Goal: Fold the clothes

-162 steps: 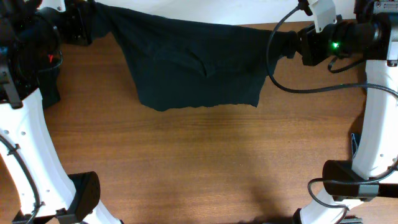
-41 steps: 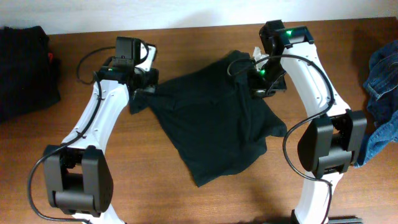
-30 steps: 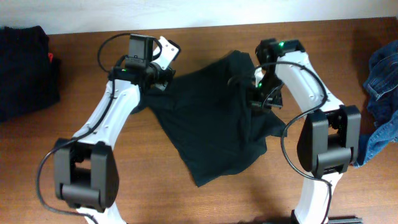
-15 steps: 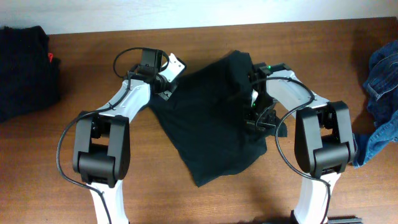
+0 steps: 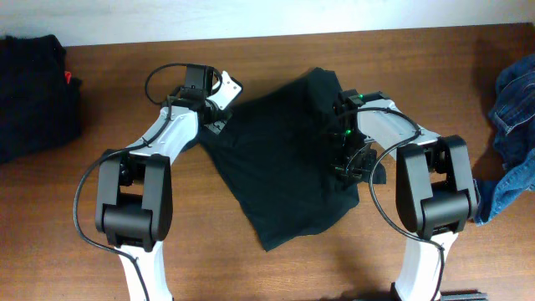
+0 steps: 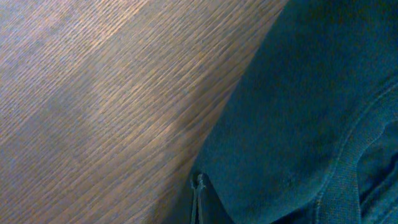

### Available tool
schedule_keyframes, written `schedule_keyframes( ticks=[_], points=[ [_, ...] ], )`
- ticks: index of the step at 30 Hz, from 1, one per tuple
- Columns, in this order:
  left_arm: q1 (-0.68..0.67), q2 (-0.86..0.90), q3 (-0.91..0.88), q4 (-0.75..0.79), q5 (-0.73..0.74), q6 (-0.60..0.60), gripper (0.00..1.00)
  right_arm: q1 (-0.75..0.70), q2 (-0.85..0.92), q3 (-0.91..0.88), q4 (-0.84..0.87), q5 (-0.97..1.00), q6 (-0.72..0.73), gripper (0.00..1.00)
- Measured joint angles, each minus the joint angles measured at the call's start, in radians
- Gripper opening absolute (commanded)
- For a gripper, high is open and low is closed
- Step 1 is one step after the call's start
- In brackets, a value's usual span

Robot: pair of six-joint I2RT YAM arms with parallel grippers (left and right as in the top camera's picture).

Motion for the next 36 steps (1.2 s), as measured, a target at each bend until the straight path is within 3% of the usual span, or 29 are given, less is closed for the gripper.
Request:
schedule_keyframes(
  ticks=[36],
  points=[
    [0.073, 0.036, 0.000, -0.038, 0.001, 0.000, 0.00, -0.161, -0.027, -0.021, 0.119, 0.042, -0.112, 0.04]
  ],
)
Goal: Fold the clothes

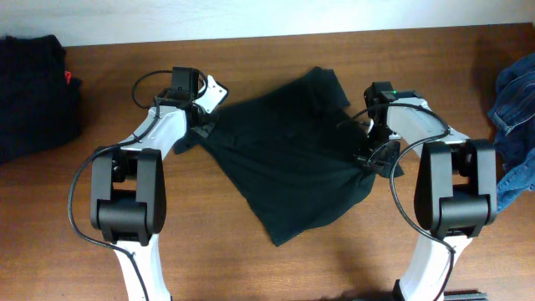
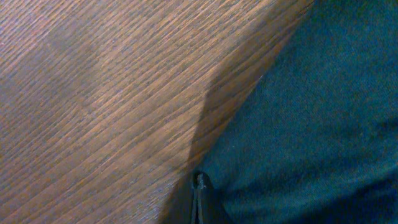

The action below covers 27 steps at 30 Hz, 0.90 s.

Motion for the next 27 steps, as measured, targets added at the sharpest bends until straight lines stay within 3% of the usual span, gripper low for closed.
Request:
schedule_keyframes(
  ticks=[18, 27],
  points=[
    [0.005, 0.000, 0.012, -0.051, 0.000, -0.017, 0.00, -0.001, -0.007, 0.000, 0.137, 0.036, -0.127, 0.04],
    [0.027, 0.000, 0.024, -0.104, 0.011, -0.233, 0.00, -0.003, -0.007, -0.001, 0.250, 0.037, -0.174, 0.04]
  ],
)
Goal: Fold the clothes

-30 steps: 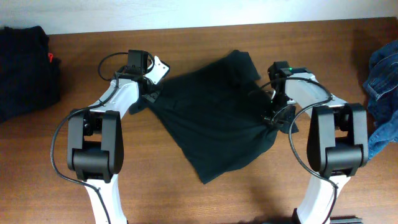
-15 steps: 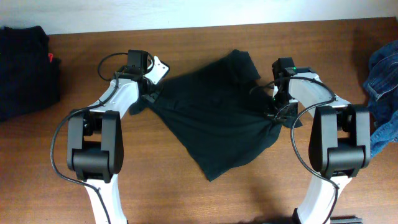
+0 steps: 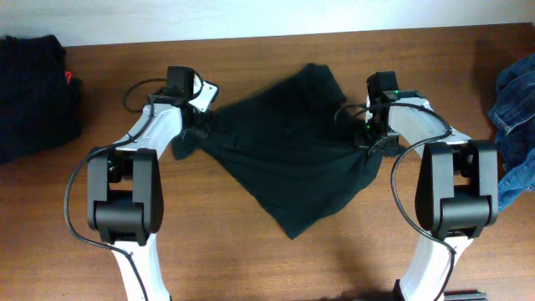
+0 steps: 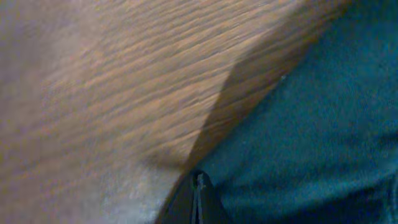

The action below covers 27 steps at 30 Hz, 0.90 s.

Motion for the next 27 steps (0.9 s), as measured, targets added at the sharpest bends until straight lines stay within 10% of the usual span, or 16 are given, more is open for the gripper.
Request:
schedule_keyframes(
  ticks=[27],
  points=[
    [0.076, -0.011, 0.032, -0.303, 0.102, -0.445, 0.00, -0.002, 0.005, 0.004, 0.325, -0.038, -0.106, 0.04]
  ],
)
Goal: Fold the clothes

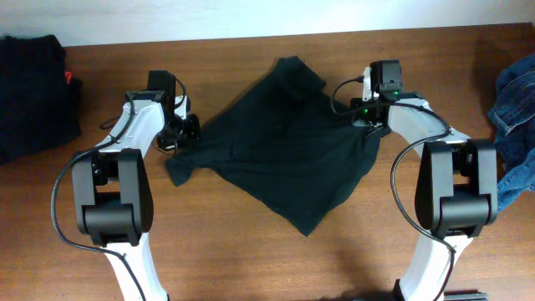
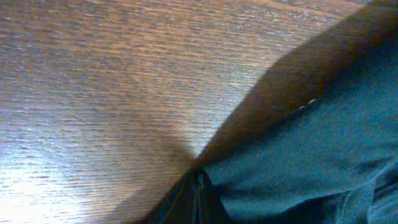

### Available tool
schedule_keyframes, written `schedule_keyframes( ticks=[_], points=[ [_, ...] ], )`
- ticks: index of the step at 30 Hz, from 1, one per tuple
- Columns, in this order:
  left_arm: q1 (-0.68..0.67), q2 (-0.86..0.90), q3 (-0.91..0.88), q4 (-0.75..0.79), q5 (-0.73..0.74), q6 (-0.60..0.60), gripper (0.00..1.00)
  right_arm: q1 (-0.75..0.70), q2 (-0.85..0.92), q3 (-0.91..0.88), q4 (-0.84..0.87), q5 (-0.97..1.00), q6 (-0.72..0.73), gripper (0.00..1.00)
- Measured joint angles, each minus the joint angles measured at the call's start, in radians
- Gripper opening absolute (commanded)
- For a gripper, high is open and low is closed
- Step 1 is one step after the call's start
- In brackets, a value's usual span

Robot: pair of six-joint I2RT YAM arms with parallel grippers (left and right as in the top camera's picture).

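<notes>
A dark green shirt (image 1: 276, 146) lies spread on the wooden table (image 1: 251, 259), pulled taut between my two grippers. My left gripper (image 1: 185, 127) is shut on the shirt's left edge, with a sleeve trailing towards the front below it. In the left wrist view the closed fingertips (image 2: 199, 185) pinch the shirt (image 2: 311, 162) just above the wood. My right gripper (image 1: 369, 119) is at the shirt's right edge and looks shut on the cloth there.
A heap of black clothes (image 1: 33, 92) sits at the far left. Blue denim (image 1: 514, 125) lies at the right edge. The table's far edge meets a white wall (image 1: 251, 17) at the top.
My left gripper has moved left with the shirt's edge and my right gripper slightly towards the far side. The shirt is stretched wider and flatter, and a sleeve now shows at the left.
At first the shirt was bunched between my two grippers, which stood close together over its upper part. At each later moment both grippers were farther apart, still holding the cloth. Now the shirt lies wide across the table's middle.
</notes>
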Motion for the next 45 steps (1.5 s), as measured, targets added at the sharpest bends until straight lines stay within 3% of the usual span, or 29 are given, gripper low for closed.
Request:
schedule_keyframes(
  ticks=[10, 16, 22, 26, 37, 45],
  points=[
    [-0.019, -0.006, 0.103, -0.007, 0.029, 0.050, 0.00, 0.000, 0.004, 0.402, -0.580, -0.062, 0.028, 0.04],
    [-0.085, -0.043, 0.200, 0.071, 0.029, 0.226, 0.00, 0.000, 0.000, 0.460, -0.825, -0.078, 0.136, 0.04],
    [-0.195, -0.048, 0.201, 0.183, -0.008, 0.461, 0.00, 0.000, 0.000, 0.375, -0.833, -0.158, 0.205, 0.04],
    [-0.244, -0.046, 0.201, 0.267, -0.029, 0.537, 0.00, 0.000, 0.000, 0.287, -0.813, -0.183, 0.255, 0.04],
    [-0.252, 0.116, 0.201, 0.375, -0.052, 0.587, 0.00, 0.018, 0.000, 0.029, -0.623, -0.199, 0.311, 0.04],
    [-0.251, 0.187, 0.203, 0.420, -0.061, 0.596, 0.00, 0.018, -0.016, -0.050, -0.554, -0.204, 0.320, 0.04]
  ],
)
